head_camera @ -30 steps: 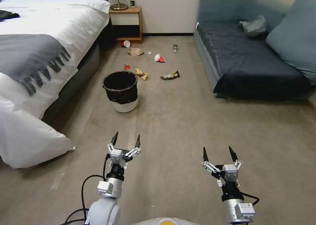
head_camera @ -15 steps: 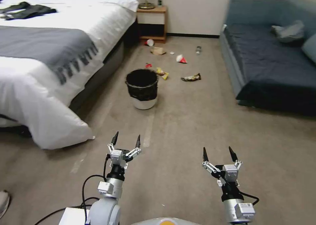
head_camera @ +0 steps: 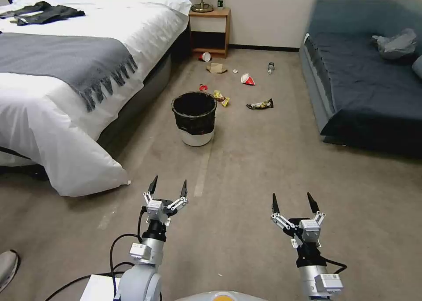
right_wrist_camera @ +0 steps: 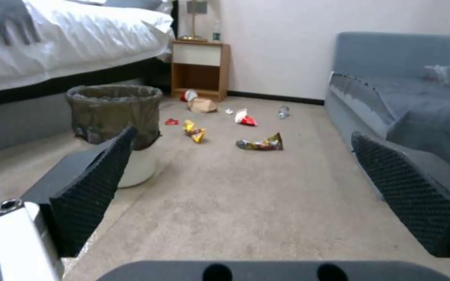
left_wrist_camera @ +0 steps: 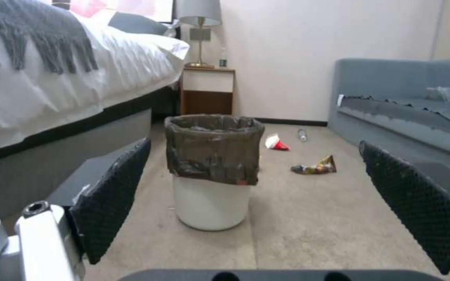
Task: Pick up the trash can from the floor.
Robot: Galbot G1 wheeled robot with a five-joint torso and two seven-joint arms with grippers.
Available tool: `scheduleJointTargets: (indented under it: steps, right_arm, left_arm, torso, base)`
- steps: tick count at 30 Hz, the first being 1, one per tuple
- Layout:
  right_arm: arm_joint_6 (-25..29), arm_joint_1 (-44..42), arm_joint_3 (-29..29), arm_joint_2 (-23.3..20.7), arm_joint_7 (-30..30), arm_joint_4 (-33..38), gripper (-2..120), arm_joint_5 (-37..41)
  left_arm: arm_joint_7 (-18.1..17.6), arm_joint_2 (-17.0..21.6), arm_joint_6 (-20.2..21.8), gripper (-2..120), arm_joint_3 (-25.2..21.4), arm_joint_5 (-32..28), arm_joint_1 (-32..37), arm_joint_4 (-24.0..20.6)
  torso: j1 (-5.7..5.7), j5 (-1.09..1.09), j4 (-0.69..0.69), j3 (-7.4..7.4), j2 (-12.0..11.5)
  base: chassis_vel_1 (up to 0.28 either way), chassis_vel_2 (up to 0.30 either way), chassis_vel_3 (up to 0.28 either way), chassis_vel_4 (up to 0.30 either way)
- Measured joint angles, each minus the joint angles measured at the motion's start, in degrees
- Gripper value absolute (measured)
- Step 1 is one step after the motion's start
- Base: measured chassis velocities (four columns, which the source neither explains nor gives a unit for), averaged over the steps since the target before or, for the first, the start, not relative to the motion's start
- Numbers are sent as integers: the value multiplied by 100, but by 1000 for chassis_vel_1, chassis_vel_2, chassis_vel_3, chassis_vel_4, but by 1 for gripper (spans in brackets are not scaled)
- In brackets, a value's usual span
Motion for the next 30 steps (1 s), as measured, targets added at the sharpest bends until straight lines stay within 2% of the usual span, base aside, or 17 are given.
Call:
scheduleJointTargets:
  steps: [16,22,30]
  right_arm:
    - [26,50,44,7,-181,-62,100,10]
    - [14,55,50,-2,-211,-111,100,21]
    - [2,85,36,11,-217,-179,100,17]
  left_arm:
    - [-61,-11,-1,99,15,11,-14,19]
    - [-63,-29,-7,99,20,16,-35,50]
    - [-67,-36,-24,99,24,17,-72,118]
  torso:
    - [0,0,0,0,0]
    - [0,0,0,0,0]
    - [0,-1,1,1,0]
  base:
    - [-3,9,5,-3]
    - [-119,118,113,-97]
    - [-222,210,214,-209]
